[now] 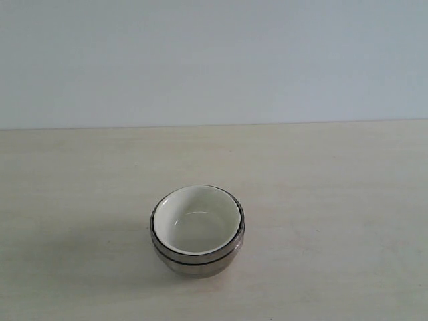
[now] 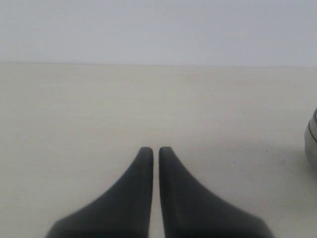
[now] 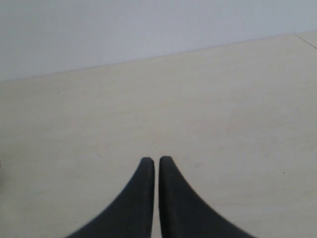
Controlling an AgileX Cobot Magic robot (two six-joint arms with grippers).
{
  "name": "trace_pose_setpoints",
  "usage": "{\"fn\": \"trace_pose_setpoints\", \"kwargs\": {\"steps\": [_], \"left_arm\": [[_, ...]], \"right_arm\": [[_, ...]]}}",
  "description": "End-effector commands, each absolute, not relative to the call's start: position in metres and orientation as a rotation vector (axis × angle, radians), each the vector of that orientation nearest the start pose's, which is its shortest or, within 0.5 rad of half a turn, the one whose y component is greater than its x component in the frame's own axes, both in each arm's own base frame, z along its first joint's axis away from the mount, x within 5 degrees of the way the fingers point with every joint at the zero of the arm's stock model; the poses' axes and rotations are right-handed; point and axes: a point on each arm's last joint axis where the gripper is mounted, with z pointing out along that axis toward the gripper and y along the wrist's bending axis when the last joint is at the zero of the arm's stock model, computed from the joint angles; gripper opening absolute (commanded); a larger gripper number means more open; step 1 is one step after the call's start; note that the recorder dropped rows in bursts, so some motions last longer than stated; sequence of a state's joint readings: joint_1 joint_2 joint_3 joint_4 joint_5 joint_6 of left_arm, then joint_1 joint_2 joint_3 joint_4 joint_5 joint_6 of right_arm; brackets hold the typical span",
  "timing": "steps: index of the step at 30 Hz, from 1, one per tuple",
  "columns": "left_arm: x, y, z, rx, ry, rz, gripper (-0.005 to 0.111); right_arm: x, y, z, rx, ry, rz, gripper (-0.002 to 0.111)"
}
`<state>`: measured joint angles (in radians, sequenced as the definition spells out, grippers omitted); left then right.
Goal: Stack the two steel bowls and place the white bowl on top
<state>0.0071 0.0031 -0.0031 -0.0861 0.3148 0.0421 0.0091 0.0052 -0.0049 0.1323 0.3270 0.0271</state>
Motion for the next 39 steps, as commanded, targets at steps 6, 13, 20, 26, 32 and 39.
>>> {"fn": "trace_pose_setpoints", "kwargs": {"steps": [6, 13, 20, 26, 32, 39], "left_arm": [[0.0543, -0.0023, 0.1855, -0.023, 1.790, -0.054, 0.004], [0.0543, -0.0023, 0.1855, -0.023, 1.790, -0.054, 0.004], [0.0543, -0.0023, 0.1855, -0.023, 1.790, -0.054, 0.004], [0.0543, -0.0023, 0.1855, -0.023, 1.790, -0.054, 0.004], [0.0543, -0.0023, 0.1855, -0.023, 1.790, -0.054, 0.004], [0.0543, -0.0023, 0.1855, -0.023, 1.790, -0.054, 0.004]], "right_arm": [[0.0539, 0.0058, 0.1851, 0.001, 1.796, 0.135, 0.000], [0.0537, 0.0072, 0.1851, -0.032, 1.796, 0.148, 0.000], [0.0537, 0.0072, 0.1850, -0.032, 1.798, 0.148, 0.000], [0.0535, 0.0072, 0.1844, -0.033, 1.805, 0.148, 0.000], [0.0535, 0.0072, 0.1841, -0.033, 1.807, 0.148, 0.000], [0.0535, 0.0072, 0.1841, -0.033, 1.807, 0.148, 0.000]]}}
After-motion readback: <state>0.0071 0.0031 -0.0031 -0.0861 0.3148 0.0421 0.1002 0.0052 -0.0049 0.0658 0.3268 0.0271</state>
